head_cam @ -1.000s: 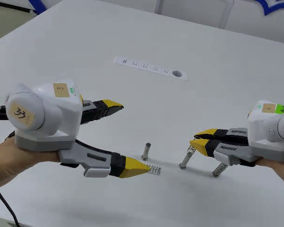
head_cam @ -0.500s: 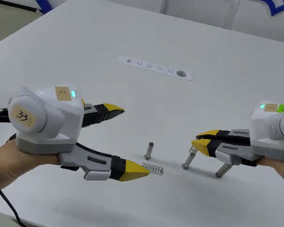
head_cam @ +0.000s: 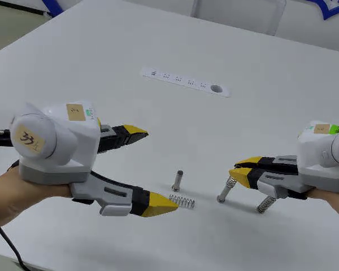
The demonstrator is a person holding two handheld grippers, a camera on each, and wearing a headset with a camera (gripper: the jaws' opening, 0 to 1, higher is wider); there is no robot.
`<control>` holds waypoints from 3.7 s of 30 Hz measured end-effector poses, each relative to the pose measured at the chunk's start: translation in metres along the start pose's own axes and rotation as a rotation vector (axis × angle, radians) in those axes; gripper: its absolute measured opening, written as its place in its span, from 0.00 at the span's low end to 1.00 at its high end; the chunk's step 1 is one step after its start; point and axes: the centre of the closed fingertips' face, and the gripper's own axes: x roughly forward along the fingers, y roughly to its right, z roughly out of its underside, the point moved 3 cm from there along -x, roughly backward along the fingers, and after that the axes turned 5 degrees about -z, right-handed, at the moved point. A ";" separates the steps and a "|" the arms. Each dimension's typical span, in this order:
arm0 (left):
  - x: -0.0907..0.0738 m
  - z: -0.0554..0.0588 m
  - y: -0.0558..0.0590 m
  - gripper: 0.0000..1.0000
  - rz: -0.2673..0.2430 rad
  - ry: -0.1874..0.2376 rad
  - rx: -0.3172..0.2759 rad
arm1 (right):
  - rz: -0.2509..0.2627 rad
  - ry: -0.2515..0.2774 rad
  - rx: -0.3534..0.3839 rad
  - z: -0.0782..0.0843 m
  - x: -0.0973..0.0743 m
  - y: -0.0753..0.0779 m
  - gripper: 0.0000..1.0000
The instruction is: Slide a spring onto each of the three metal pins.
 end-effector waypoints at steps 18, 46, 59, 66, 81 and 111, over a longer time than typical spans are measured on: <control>-0.001 0.003 0.002 0.86 0.005 -0.019 -0.002 | 0.009 -0.030 -0.016 0.019 0.017 -0.001 0.11; -0.001 0.005 0.003 0.86 0.011 -0.034 -0.004 | 0.023 -0.027 0.041 0.039 0.034 0.002 0.11; -0.002 0.006 0.007 0.86 0.032 -0.034 -0.009 | 0.034 -0.012 0.077 0.033 0.024 0.001 0.19; 0.000 0.007 0.009 0.86 0.040 -0.032 -0.002 | 0.044 0.015 0.071 0.020 0.014 0.000 0.20; -0.001 0.011 0.006 0.86 0.047 -0.025 0.002 | -0.048 0.020 -0.030 -0.005 0.038 -0.042 0.21; -0.018 0.031 -0.001 0.85 0.023 -0.058 -0.007 | -0.099 -0.235 -0.159 0.043 0.090 -0.054 0.20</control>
